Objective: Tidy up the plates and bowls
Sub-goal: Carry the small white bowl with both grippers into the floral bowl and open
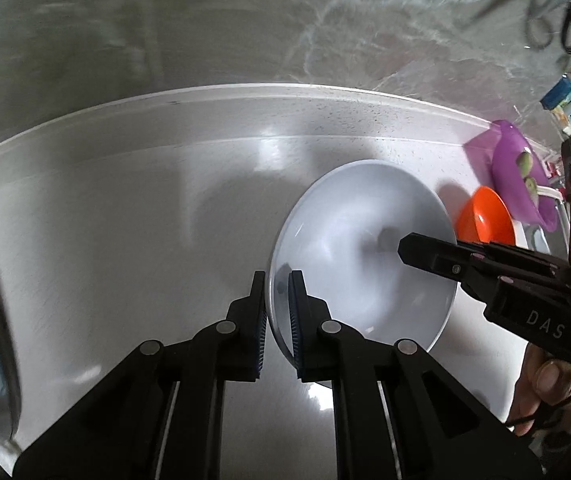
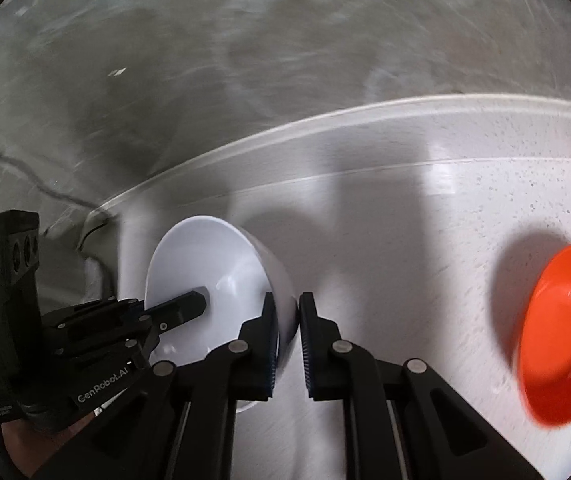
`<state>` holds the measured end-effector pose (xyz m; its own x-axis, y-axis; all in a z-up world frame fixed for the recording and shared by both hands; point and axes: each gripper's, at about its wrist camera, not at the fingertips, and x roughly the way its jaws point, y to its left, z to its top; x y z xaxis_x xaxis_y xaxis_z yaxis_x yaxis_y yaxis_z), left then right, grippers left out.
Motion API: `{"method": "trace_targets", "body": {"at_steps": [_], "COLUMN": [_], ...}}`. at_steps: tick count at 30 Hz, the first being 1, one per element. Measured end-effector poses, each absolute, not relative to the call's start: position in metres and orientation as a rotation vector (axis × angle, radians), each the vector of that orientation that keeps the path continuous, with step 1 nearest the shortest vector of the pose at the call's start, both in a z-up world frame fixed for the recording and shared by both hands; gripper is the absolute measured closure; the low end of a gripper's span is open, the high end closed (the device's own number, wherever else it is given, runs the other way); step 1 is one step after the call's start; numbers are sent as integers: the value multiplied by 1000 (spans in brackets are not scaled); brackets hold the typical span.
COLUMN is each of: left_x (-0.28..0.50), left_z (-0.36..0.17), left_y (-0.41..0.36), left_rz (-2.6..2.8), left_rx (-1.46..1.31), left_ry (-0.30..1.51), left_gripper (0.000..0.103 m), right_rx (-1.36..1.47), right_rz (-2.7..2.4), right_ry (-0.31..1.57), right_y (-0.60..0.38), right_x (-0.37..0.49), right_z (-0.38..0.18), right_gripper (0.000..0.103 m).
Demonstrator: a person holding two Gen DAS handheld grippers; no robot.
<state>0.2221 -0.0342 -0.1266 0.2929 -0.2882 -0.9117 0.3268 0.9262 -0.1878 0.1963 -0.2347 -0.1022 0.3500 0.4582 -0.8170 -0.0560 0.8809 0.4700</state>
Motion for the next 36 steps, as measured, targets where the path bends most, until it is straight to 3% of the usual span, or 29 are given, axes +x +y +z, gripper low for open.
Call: {"method": "trace_targets", "body": {"at_steps": [9,17,27,36], "left_x": [122,33,-7,-13], "left_z": [-89,-119,-163,-165], "left_y": [61,128,126,116], "left_rz": [-289,-178,-146,-129], "left_rx": [-41,-125,-111,-79], "left_ry": [1147,1212,1265,1246], "left_gripper": [94,94,94,94], "right_rx": [295,162,90,46], "right_rz": [546,681,669,649], "right_ry": [1164,1239,1357,1372], "right_y": [-159,-87,-64,-51], "right_x": [138,94,68,68], "right_z": [-58,-70,-117,-129], "right_gripper": [89,89,90,91]}}
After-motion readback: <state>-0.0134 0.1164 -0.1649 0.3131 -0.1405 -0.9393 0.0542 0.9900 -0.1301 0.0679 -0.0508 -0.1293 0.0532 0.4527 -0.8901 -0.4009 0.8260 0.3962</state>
